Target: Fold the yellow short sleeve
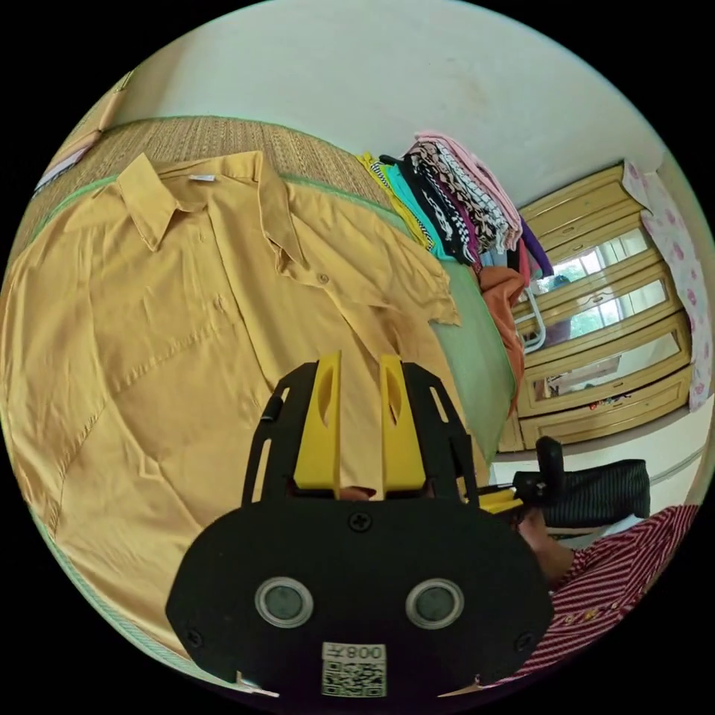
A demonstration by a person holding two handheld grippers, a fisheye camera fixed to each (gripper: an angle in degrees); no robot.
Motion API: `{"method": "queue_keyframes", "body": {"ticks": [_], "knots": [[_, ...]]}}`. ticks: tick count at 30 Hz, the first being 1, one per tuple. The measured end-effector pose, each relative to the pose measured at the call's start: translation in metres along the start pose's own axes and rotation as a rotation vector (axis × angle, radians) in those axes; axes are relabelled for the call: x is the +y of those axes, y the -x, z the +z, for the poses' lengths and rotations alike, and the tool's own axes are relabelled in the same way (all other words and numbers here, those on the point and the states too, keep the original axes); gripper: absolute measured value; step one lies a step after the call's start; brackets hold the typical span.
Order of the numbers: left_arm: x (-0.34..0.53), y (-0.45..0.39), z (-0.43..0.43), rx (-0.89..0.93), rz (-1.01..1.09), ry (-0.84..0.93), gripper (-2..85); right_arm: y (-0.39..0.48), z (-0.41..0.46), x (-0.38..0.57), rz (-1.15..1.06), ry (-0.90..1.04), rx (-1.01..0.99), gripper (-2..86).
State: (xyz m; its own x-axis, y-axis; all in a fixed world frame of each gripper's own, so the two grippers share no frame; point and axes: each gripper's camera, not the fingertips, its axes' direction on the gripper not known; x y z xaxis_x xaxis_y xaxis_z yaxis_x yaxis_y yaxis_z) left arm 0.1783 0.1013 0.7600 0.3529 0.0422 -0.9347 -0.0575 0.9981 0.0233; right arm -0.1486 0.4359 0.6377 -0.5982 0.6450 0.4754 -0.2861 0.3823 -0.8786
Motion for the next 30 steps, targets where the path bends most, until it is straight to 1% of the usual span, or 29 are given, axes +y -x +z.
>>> {"method": "queue_keyframes", "body": {"ticks": [2, 5, 7, 10, 11, 15, 19, 22, 23, 26, 30], "knots": [[-0.039, 0.017, 0.017, -0.081, -0.024, -0.012, 8.3, -0.002, -0.002, -0.001, -0.001, 0.003, -0.012, 6.8], [-0.071, 0.034, 0.034, -0.160, -0.044, -0.030, 7.9, -0.002, -0.006, -0.001, -0.010, 0.006, -0.022, 6.1], [-0.083, 0.042, 0.049, -0.188, -0.056, -0.012, 7.1, -0.002, -0.007, -0.001, -0.017, 0.010, -0.035, 5.1], [-0.091, 0.050, 0.065, -0.242, -0.061, 0.000, 3.6, -0.005, -0.007, -0.003, -0.026, 0.015, -0.061, 3.3], [-0.092, 0.050, 0.066, -0.250, -0.050, -0.009, 2.4, -0.005, -0.007, -0.003, -0.027, 0.016, -0.067, 2.9], [-0.094, 0.049, 0.058, -0.266, -0.006, -0.019, 1.6, -0.010, -0.011, -0.002, -0.033, 0.015, -0.089, 1.2], [-0.089, 0.058, 0.065, -0.242, -0.016, 0.008, 4.4, -0.010, -0.017, 0.000, -0.040, 0.012, -0.095, 0.6], [-0.086, 0.078, 0.089, -0.175, -0.069, 0.052, 6.7, -0.011, -0.020, 0.001, -0.038, 0.012, -0.119, 0.5], [-0.084, 0.082, 0.090, -0.158, -0.082, 0.018, 6.5, -0.011, -0.021, 0.001, -0.039, 0.013, -0.122, 0.5], [-0.088, 0.094, 0.101, -0.119, -0.113, 0.018, 4.0, -0.008, -0.024, 0.003, -0.047, 0.021, -0.123, 0.5], [-0.093, 0.091, 0.096, -0.113, -0.081, -0.007, 2.5, -0.008, -0.031, 0.005, -0.054, 0.027, -0.146, 0.4]]}}
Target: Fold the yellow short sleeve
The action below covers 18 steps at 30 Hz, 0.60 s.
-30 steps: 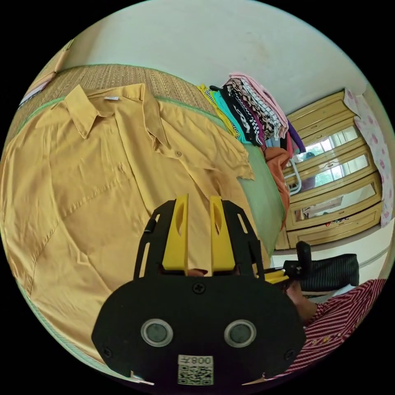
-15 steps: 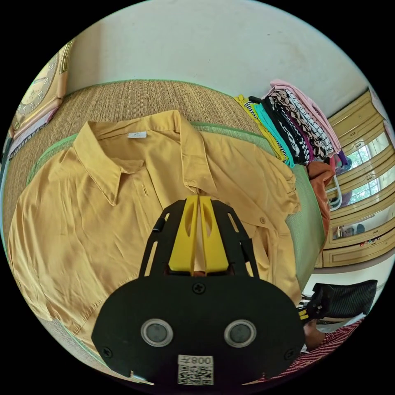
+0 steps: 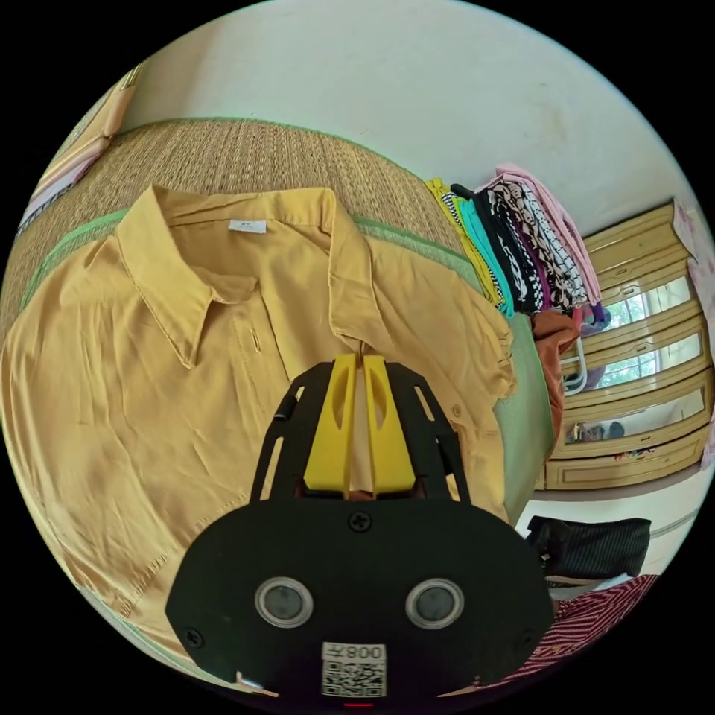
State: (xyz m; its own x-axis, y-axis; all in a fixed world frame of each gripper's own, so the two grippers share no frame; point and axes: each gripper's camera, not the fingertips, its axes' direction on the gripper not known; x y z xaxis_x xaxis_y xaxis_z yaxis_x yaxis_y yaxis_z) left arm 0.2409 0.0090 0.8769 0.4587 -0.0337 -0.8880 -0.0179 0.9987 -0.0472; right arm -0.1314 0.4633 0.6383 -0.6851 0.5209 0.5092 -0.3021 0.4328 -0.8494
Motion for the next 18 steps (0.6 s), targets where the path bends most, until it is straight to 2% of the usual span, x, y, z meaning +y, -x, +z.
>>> {"method": "queue_keyframes", "body": {"ticks": [8, 13, 18], "knots": [[-0.019, 0.016, -0.058, -0.073, 0.031, -0.076, 1.6, 0.026, -0.015, 0.003, -0.081, 0.028, -0.085, 0.3], [-0.025, 0.032, -0.058, -0.147, 0.017, -0.062, 1.4, 0.048, -0.017, 0.003, -0.138, 0.055, -0.186, 0.3], [-0.029, 0.038, -0.038, -0.207, 0.024, -0.029, 1.4, 0.059, 0.000, -0.001, -0.160, 0.103, -0.161, 0.4]]}}
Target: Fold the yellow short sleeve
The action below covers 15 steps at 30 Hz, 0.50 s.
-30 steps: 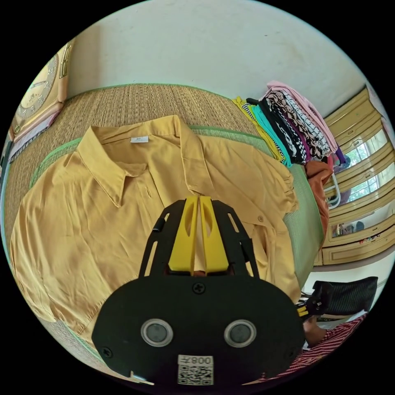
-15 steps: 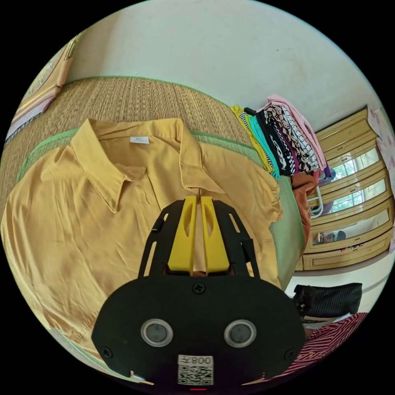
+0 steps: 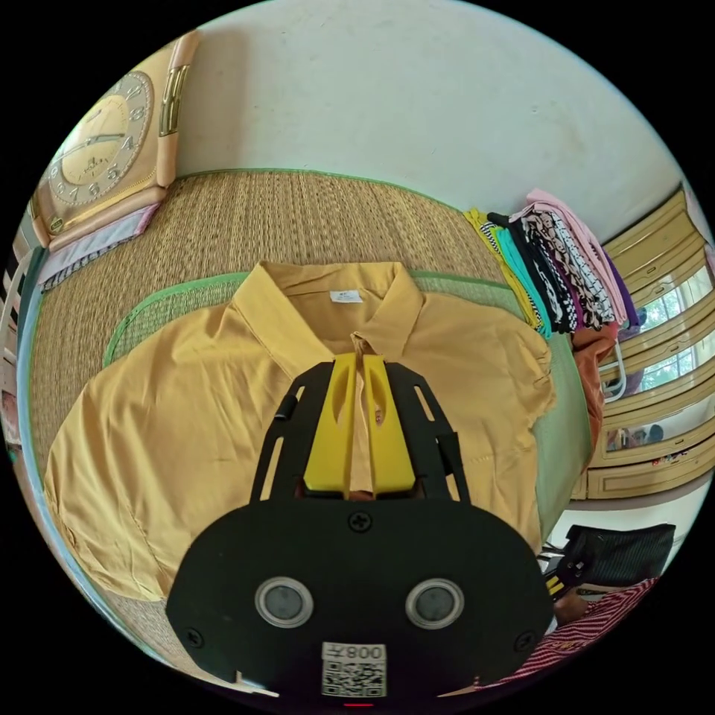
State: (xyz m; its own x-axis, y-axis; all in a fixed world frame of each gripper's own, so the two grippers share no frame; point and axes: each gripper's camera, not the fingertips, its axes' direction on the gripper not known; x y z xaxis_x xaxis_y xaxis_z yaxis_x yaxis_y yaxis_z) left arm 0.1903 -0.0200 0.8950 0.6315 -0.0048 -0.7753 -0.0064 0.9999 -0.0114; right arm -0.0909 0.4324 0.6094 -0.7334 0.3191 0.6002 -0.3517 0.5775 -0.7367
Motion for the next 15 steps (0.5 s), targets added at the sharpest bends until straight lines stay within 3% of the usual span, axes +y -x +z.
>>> {"method": "queue_keyframes", "body": {"ticks": [15], "knots": [[-0.009, -0.036, 0.036, -0.153, 0.090, 0.042, 3.4, -0.013, 0.050, -0.013, 0.043, 0.112, 0.041, 0.4]]}}
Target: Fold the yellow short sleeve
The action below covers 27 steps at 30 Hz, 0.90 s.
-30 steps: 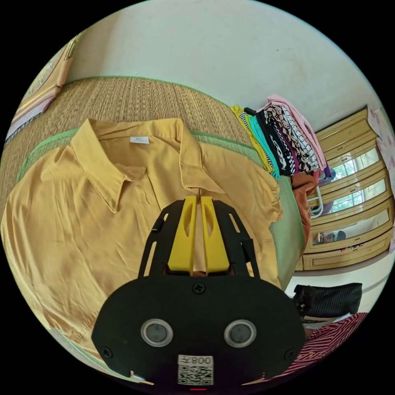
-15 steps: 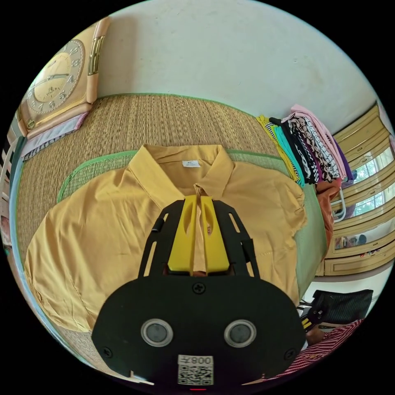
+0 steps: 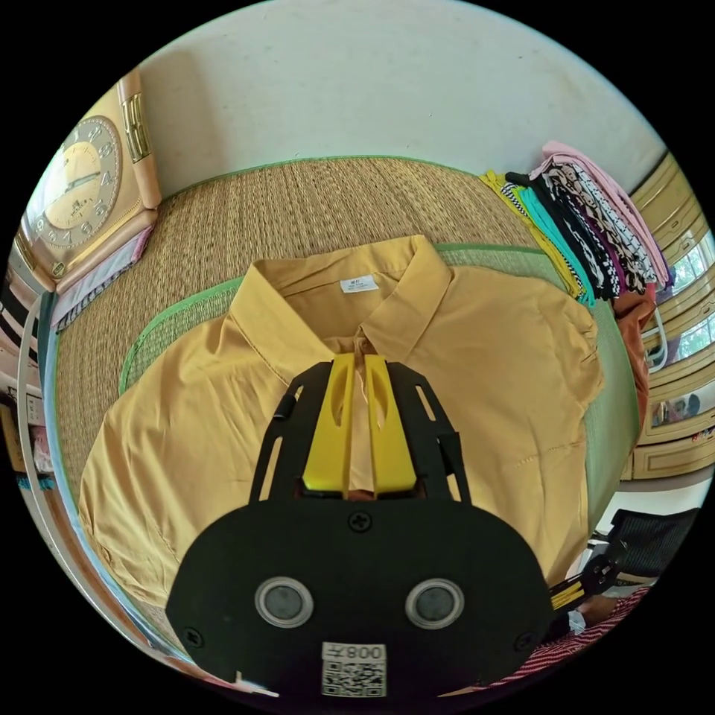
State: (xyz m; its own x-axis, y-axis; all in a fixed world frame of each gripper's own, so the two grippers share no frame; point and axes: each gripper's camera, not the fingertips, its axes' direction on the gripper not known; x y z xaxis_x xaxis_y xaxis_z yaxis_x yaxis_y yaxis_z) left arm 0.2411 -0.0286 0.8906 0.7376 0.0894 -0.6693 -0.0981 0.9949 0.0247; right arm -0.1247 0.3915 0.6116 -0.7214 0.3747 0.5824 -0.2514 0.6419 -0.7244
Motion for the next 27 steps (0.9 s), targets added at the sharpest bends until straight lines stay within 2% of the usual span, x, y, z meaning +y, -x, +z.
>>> {"method": "queue_keyframes", "body": {"ticks": [6, 10, 14, 18, 22, 27], "knots": [[0.023, 0.004, -0.043, 0.050, -0.015, -0.049, 6.2, -0.004, 0.016, 0.001, 0.030, 0.002, 0.016, 0.6], [0.067, -0.022, -0.070, 0.101, 0.041, -0.055, 6.2, -0.002, 0.024, 0.001, 0.035, 0.006, 0.019, 1.0], [0.130, -0.074, -0.071, 0.226, 0.127, 0.016, 5.8, 0.004, 0.025, -0.002, 0.030, 0.001, 0.023, 1.7], [0.172, -0.099, -0.067, 0.162, 0.160, 0.101, 5.6, 0.016, 0.028, 0.005, 0.038, 0.009, 0.046, 2.5], [0.230, -0.088, -0.115, 0.352, 0.080, 0.054, 6.5, 0.036, 0.023, 0.021, 0.026, -0.017, 0.083, 2.9], [0.316, -0.090, -0.138, 0.478, 0.013, 0.122, 8.4, 0.064, 0.041, 0.022, -0.017, 0.000, 0.045, 3.4]]}}
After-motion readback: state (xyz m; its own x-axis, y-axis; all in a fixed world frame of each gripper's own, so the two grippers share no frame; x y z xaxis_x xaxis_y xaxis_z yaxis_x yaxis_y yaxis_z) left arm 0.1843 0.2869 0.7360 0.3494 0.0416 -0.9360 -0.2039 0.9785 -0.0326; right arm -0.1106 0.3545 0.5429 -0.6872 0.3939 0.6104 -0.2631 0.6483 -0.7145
